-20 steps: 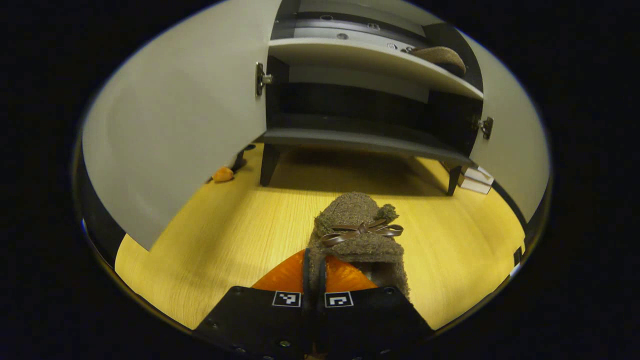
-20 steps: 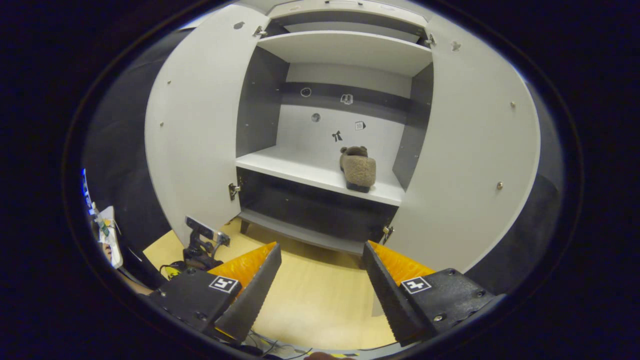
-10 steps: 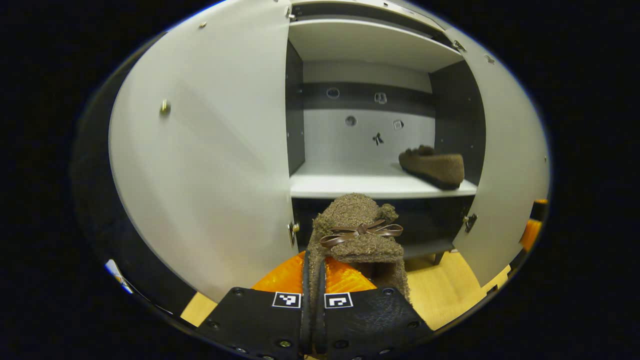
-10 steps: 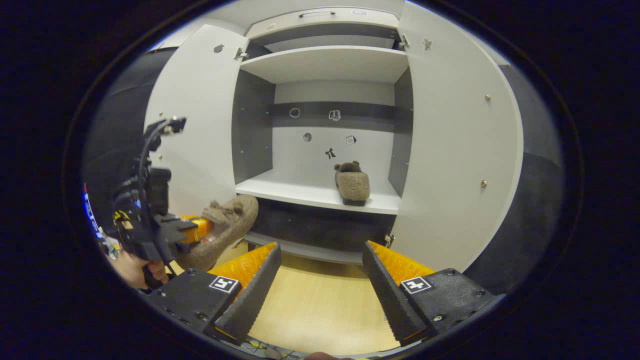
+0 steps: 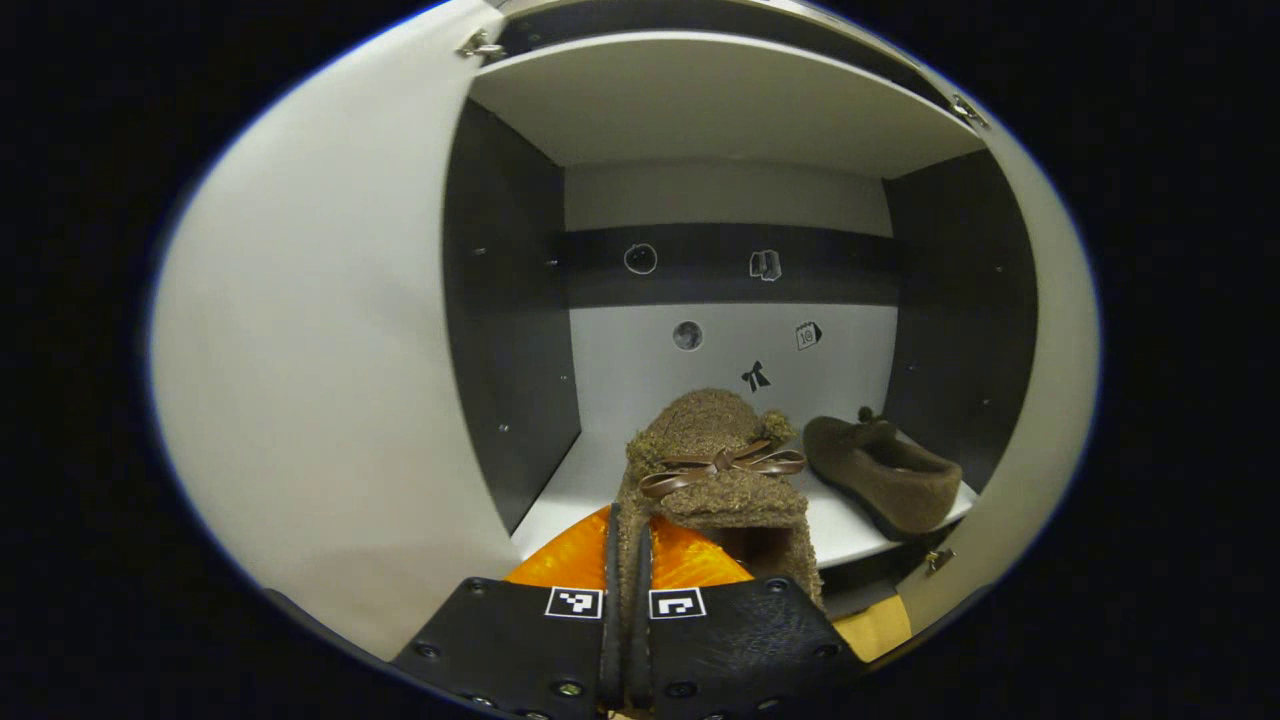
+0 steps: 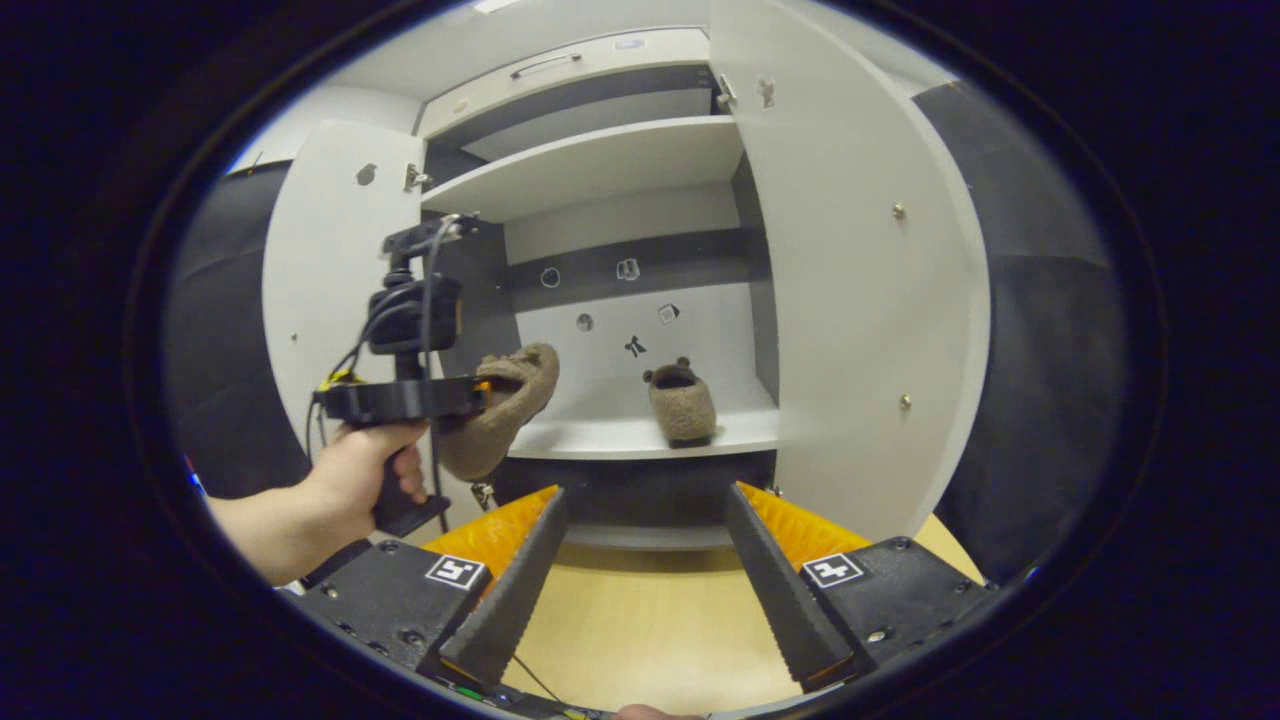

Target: Grab one shoe with the right hand and put it into the shoe cabinet, grab the other shoe with the left hand and put it into the shoe cabinet; then close the right door with the right hand and the left door with the left hand.

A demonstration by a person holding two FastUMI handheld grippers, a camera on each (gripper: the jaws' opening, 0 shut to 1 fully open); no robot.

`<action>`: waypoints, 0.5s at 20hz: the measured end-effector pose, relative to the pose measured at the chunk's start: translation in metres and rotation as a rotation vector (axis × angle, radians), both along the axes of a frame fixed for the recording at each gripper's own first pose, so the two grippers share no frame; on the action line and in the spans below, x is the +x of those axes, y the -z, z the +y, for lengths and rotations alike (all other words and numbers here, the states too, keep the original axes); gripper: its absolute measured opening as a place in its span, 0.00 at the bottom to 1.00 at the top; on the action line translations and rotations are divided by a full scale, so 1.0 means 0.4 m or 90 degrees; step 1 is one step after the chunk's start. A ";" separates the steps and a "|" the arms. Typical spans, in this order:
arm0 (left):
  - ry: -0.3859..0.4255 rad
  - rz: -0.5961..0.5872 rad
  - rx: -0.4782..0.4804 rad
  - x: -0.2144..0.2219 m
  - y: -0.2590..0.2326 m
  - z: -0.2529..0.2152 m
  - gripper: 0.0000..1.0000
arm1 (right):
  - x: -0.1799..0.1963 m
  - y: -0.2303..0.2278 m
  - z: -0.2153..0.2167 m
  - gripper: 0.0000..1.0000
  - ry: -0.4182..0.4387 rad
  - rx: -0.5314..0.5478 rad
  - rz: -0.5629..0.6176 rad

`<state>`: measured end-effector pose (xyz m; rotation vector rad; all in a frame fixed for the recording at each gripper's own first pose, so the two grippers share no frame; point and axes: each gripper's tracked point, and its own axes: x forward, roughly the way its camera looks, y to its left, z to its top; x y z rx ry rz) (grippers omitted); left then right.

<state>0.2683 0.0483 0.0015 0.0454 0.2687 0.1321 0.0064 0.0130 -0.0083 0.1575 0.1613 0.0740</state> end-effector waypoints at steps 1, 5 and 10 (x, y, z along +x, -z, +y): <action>-0.001 0.004 0.002 0.056 0.011 -0.008 0.03 | -0.010 0.021 -0.011 0.98 0.007 -0.002 0.016; -0.018 0.062 0.036 0.197 0.145 -0.027 0.03 | -0.043 0.044 -0.057 1.00 0.035 0.019 0.044; 0.016 0.052 -0.019 0.205 0.123 -0.061 0.15 | -0.047 0.036 -0.112 1.00 0.064 0.060 0.044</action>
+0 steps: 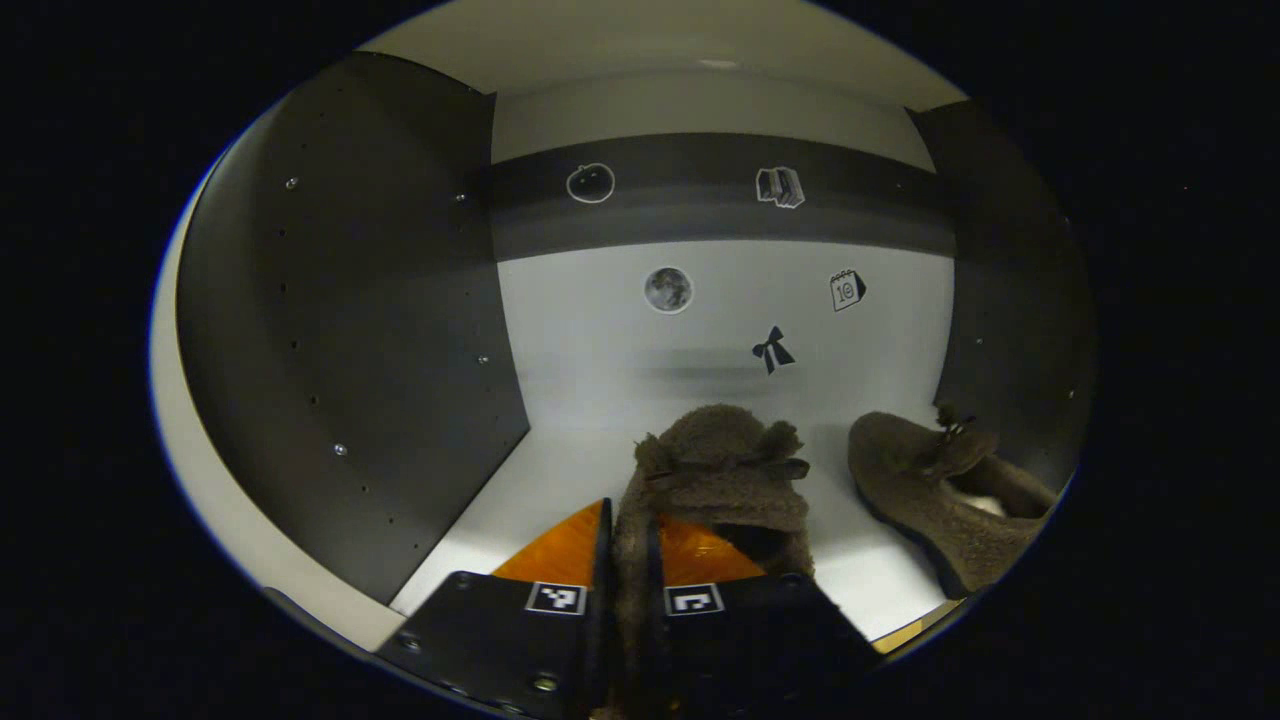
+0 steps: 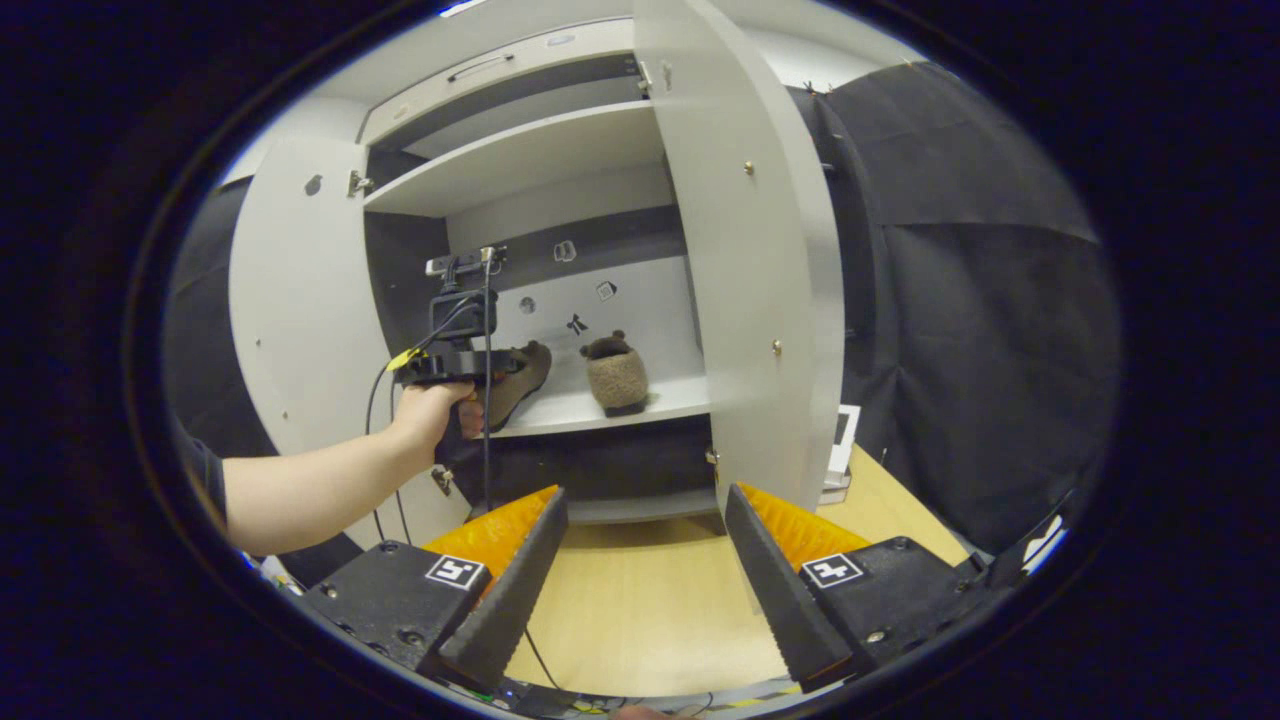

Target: Grab one shoe with the right hand and put it into the shoe cabinet, grab the other shoe with the left hand and put it into the shoe cabinet; then close the right door with the right hand and the left door with the left hand.

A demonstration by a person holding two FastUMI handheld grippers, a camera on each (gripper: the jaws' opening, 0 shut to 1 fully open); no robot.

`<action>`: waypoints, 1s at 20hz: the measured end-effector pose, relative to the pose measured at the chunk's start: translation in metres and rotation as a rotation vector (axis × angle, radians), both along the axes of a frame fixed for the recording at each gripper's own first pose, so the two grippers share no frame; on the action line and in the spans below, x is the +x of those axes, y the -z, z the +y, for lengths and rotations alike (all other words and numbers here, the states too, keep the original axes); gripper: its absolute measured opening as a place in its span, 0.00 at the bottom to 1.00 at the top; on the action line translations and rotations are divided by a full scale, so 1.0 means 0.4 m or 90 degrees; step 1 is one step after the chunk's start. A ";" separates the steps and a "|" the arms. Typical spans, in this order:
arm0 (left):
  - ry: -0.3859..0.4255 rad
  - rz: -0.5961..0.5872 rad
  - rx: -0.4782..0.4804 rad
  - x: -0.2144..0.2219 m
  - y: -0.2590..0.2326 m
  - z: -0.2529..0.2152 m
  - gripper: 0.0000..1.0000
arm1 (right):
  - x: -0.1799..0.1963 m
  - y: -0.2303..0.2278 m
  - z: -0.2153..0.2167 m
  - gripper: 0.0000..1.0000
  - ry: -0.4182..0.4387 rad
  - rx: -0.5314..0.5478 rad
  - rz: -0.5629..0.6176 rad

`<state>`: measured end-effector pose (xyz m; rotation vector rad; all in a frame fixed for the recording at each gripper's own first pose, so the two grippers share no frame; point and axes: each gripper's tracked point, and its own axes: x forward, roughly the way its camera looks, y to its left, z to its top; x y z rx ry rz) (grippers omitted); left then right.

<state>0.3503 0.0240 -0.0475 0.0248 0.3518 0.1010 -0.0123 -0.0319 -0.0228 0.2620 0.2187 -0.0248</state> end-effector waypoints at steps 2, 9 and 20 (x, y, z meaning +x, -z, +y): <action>0.010 -0.020 0.013 -0.029 -0.033 0.001 0.48 | 0.006 -0.001 0.007 1.00 -0.009 0.013 -0.003; 0.067 -0.171 -0.018 -0.292 -0.276 -0.030 0.90 | 0.024 -0.069 0.025 1.00 -0.038 -0.040 -0.056; 0.106 -0.222 -0.076 -0.851 -0.210 -0.004 0.96 | 0.036 -0.145 0.002 0.98 -0.024 -0.139 -0.121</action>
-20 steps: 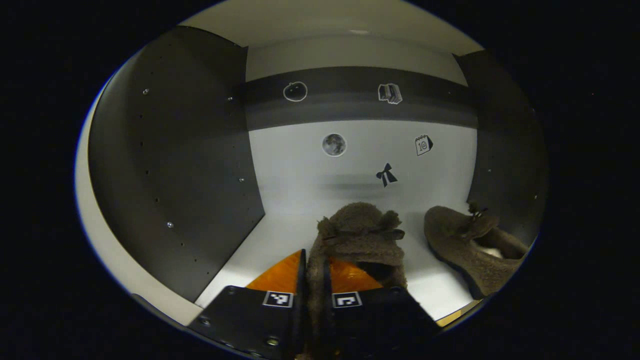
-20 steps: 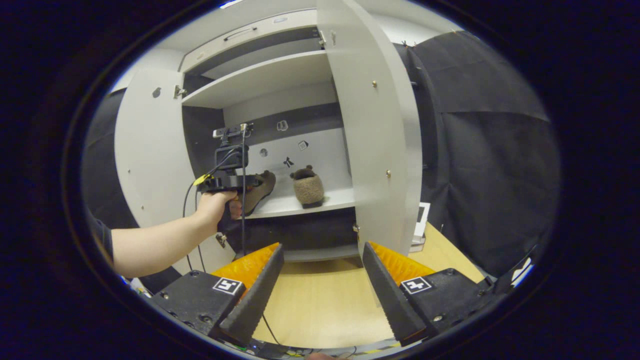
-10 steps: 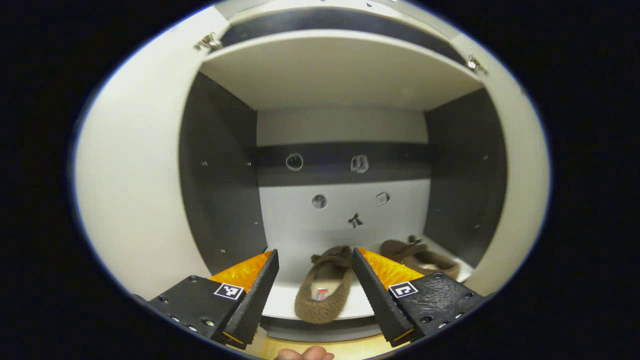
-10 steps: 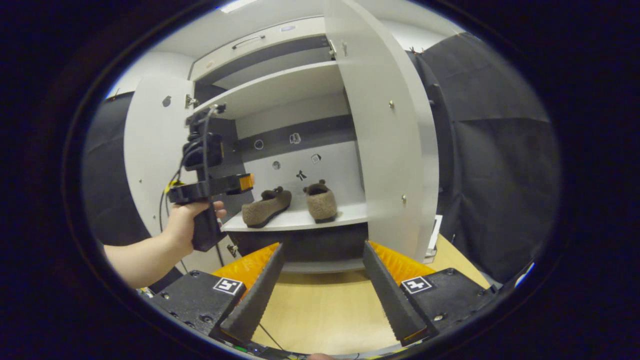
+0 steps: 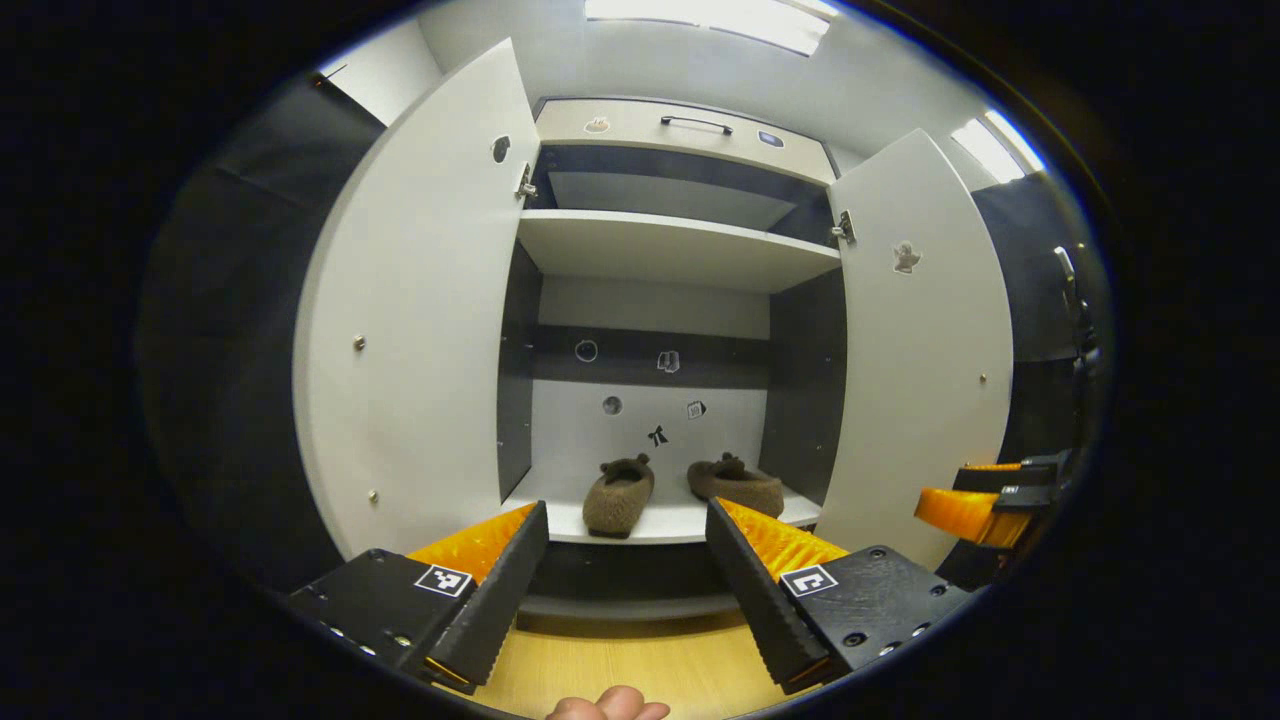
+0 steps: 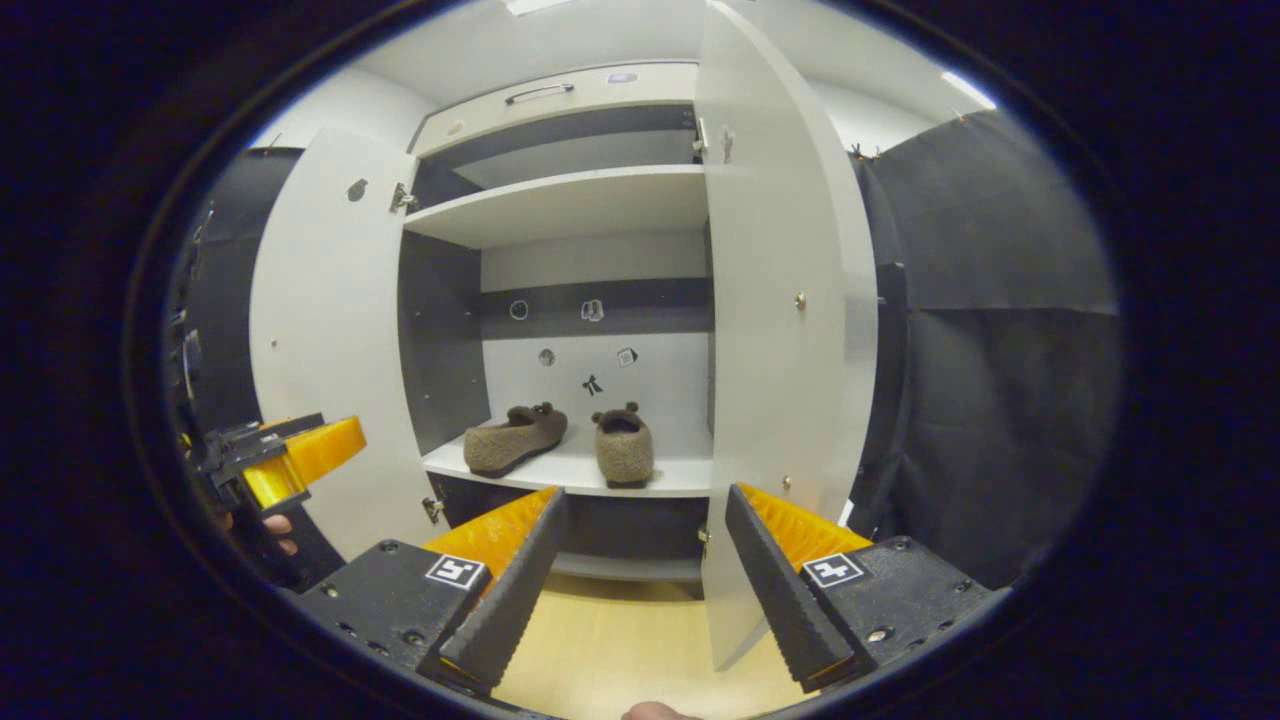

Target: Grab one shoe with the right hand and put it into the shoe cabinet, grab the other shoe with the left hand and put it into the shoe cabinet; then close the right door with the right hand and the left door with the left hand.

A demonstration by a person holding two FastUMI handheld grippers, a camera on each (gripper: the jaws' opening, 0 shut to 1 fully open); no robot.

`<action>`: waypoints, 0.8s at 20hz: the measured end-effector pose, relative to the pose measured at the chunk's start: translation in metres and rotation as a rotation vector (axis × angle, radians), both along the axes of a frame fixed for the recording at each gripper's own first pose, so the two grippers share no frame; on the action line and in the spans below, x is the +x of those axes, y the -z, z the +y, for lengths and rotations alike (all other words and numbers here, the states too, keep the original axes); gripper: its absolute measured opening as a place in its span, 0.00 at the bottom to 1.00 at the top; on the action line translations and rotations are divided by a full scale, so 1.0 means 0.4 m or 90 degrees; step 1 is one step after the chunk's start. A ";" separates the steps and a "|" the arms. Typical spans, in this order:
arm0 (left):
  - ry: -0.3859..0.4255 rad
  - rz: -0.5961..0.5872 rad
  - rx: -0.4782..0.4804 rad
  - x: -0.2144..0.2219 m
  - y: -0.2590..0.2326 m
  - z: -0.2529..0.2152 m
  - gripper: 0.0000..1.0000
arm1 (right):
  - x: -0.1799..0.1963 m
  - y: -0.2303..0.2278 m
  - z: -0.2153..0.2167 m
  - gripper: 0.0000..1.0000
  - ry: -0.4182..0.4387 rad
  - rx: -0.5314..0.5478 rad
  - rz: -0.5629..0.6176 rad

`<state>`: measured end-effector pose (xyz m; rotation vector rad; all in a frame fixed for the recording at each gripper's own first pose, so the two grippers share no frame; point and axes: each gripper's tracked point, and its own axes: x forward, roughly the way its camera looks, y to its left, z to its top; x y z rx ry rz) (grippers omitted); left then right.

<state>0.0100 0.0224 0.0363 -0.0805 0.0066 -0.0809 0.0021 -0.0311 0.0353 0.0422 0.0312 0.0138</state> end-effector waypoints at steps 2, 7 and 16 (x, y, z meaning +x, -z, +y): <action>0.010 0.013 -0.010 -0.011 0.006 -0.001 0.95 | -0.031 -0.009 0.000 1.00 0.002 -0.015 -0.009; 0.031 -0.002 -0.014 -0.021 -0.014 -0.018 0.95 | -0.159 -0.020 -0.185 1.00 0.121 -0.043 -0.047; 0.084 0.051 -0.032 -0.026 0.066 -0.086 0.95 | -0.028 0.054 -0.366 0.98 0.135 -0.040 0.056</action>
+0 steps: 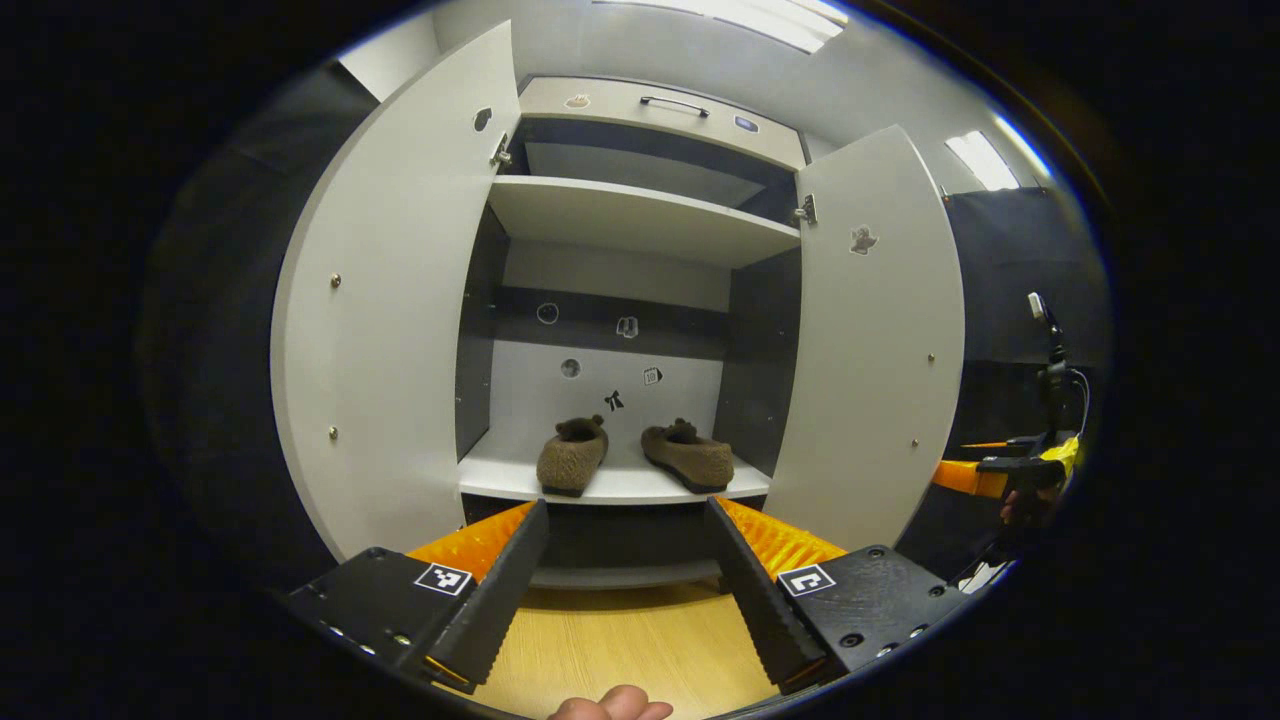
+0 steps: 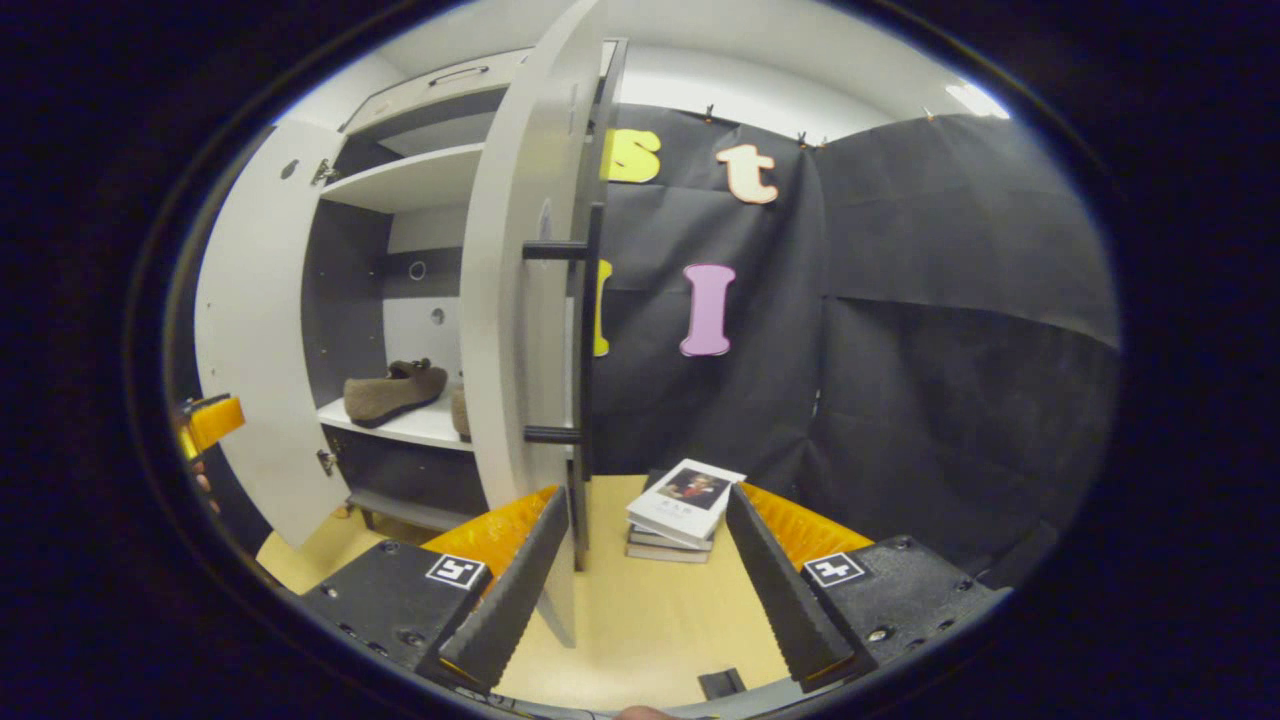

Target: Grab one shoe with the right hand and put it into the shoe cabinet, grab the other shoe with the left hand and put it into the shoe cabinet; then close the right door with the right hand and the left door with the left hand.

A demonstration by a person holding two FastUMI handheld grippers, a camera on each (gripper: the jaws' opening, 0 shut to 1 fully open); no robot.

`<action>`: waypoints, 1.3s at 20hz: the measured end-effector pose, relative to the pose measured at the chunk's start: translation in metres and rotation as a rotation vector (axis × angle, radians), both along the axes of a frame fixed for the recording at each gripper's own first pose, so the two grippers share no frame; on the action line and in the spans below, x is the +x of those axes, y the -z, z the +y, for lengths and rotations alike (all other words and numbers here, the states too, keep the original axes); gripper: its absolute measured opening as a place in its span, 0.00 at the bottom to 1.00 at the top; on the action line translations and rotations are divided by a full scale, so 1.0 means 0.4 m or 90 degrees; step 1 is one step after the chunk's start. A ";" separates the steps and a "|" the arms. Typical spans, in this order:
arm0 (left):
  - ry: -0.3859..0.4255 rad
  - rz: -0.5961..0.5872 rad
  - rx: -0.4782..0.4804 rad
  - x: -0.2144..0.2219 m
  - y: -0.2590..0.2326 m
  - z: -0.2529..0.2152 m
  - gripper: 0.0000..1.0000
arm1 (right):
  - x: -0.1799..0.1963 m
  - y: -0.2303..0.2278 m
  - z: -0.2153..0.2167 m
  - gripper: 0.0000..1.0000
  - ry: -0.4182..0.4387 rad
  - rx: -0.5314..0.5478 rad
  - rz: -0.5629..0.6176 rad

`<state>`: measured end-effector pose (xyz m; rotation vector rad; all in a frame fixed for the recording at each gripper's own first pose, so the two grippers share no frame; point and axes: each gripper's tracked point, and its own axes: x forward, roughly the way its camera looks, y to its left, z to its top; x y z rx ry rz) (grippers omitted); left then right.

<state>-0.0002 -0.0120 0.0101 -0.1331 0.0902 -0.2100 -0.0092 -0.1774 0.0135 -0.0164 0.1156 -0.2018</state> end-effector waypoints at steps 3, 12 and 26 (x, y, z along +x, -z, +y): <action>-0.015 0.019 -0.007 -0.010 0.032 0.016 0.95 | -0.011 -0.014 0.016 1.00 -0.004 -0.031 -0.008; -0.057 0.047 -0.036 -0.013 0.074 0.065 0.95 | 0.006 -0.018 0.128 0.96 -0.073 0.020 -0.021; -0.217 0.047 -0.045 -0.109 0.062 0.301 0.95 | 0.206 -0.050 0.427 0.97 -0.278 0.026 -0.025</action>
